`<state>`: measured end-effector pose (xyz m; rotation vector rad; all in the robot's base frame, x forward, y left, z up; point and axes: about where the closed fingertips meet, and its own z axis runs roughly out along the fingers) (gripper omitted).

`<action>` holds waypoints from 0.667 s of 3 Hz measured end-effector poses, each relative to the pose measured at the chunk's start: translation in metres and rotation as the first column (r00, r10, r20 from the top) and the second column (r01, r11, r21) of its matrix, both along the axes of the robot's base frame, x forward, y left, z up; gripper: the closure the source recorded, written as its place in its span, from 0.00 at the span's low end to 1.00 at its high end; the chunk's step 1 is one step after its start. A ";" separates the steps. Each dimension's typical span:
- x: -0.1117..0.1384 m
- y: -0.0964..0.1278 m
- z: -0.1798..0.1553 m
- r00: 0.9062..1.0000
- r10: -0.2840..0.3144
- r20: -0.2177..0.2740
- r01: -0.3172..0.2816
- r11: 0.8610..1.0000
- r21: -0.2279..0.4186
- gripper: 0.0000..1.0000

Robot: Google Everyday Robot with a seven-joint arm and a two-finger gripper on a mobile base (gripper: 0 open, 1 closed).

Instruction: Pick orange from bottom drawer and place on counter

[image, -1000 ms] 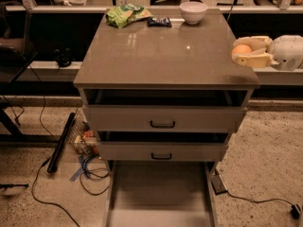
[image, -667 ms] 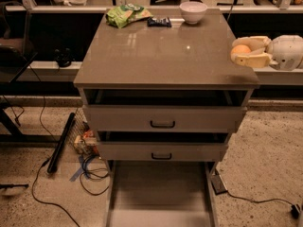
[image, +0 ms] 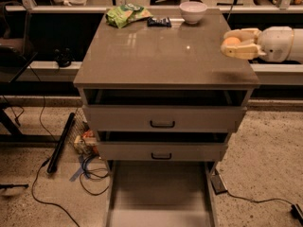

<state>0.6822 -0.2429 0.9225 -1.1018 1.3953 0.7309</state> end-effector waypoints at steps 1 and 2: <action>0.019 0.017 0.002 0.996 -0.083 -0.046 0.082 0.997 -0.012 1.00; 0.035 0.034 -0.003 0.989 -0.113 -0.090 0.113 0.994 -0.010 1.00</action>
Offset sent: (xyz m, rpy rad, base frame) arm 0.0507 0.0483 -0.0077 0.0024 0.1420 -0.1622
